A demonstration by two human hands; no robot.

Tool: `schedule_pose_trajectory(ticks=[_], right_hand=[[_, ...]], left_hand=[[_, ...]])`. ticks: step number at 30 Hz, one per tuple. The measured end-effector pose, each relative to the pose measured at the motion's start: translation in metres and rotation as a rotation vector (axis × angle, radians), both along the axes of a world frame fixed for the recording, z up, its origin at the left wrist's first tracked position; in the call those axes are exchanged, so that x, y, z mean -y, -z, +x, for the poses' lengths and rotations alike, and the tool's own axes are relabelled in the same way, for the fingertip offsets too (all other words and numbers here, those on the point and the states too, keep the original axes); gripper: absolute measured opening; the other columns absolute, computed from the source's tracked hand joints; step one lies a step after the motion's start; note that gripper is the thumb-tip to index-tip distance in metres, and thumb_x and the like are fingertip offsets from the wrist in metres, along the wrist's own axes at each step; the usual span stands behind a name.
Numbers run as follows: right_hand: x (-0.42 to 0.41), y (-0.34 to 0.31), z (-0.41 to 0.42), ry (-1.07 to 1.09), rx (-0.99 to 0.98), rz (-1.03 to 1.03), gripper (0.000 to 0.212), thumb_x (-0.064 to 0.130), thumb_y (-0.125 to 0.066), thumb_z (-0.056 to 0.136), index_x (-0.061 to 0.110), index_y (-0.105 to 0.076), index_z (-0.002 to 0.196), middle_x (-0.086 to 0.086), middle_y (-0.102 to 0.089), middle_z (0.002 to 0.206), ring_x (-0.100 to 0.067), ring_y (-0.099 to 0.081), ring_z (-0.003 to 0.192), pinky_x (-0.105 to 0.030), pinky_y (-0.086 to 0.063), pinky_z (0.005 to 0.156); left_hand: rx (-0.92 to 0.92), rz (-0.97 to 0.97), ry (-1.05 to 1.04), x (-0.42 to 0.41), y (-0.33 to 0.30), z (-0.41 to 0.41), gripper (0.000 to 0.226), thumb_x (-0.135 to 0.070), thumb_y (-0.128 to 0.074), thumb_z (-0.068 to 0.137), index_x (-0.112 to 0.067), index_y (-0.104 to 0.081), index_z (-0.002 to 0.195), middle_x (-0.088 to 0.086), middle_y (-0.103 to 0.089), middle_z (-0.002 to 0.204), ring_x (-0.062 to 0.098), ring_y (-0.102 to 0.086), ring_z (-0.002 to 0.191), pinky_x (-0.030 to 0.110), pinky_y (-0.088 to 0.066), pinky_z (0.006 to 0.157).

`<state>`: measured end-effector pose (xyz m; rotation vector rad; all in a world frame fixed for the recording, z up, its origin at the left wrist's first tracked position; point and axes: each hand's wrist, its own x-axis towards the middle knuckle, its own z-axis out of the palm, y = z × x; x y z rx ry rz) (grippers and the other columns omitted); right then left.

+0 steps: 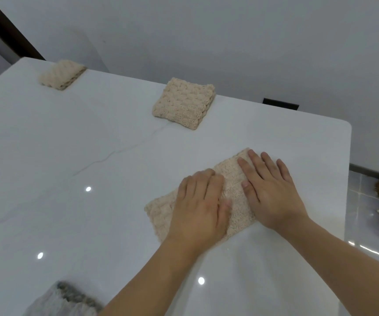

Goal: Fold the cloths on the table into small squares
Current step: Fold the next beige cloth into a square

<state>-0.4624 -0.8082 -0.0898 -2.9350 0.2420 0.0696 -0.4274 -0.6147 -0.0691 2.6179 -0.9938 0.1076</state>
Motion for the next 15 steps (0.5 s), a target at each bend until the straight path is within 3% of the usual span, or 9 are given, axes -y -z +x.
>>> schedule_pose_trajectory(ticks=[3,8,13,15], right_hand=[[0.0,0.0,0.0,-0.003,-0.008,-0.01,0.056,0.043,-0.009,0.099,0.03,-0.011,0.154,0.005,-0.003,0.163,-0.02,-0.001,0.15,-0.043,-0.001,0.121],[0.0,-0.001,0.0,0.001,-0.011,-0.001,0.056,0.043,-0.01,0.099,0.031,-0.012,0.154,0.006,-0.003,0.163,-0.02,-0.002,0.149,-0.043,-0.001,0.121],[-0.004,-0.004,-0.001,0.039,0.008,0.027,0.058,0.045,-0.013,0.098,0.029,-0.012,0.154,0.003,-0.004,0.163,-0.017,0.0,0.15,-0.043,0.003,0.121],[-0.004,-0.004,-0.002,0.119,0.068,0.055,0.059,0.042,-0.019,0.097,0.024,-0.02,0.153,-0.002,-0.014,0.161,-0.02,-0.009,0.149,-0.044,0.0,0.121]], left_hand=[[-0.113,0.194,0.044,-0.016,0.015,-0.019,0.064,-0.053,-0.023,0.103,-0.019,-0.024,0.156,-0.001,-0.019,0.164,0.018,-0.009,0.152,0.047,-0.005,0.122],[-0.192,0.334,0.154,-0.065,0.009,-0.011,0.085,-0.073,-0.025,0.094,-0.026,0.003,0.158,-0.007,0.01,0.165,0.013,0.018,0.151,0.047,0.006,0.121],[-0.238,0.367,0.268,-0.099,-0.005,-0.001,0.1,-0.063,-0.053,0.074,-0.031,-0.011,0.158,-0.007,-0.004,0.166,0.016,0.003,0.153,0.053,-0.003,0.121],[-0.212,0.407,0.341,-0.103,-0.016,0.012,0.092,-0.05,-0.056,0.068,-0.031,-0.026,0.153,-0.006,-0.018,0.163,0.018,-0.015,0.151,0.048,-0.018,0.119]])
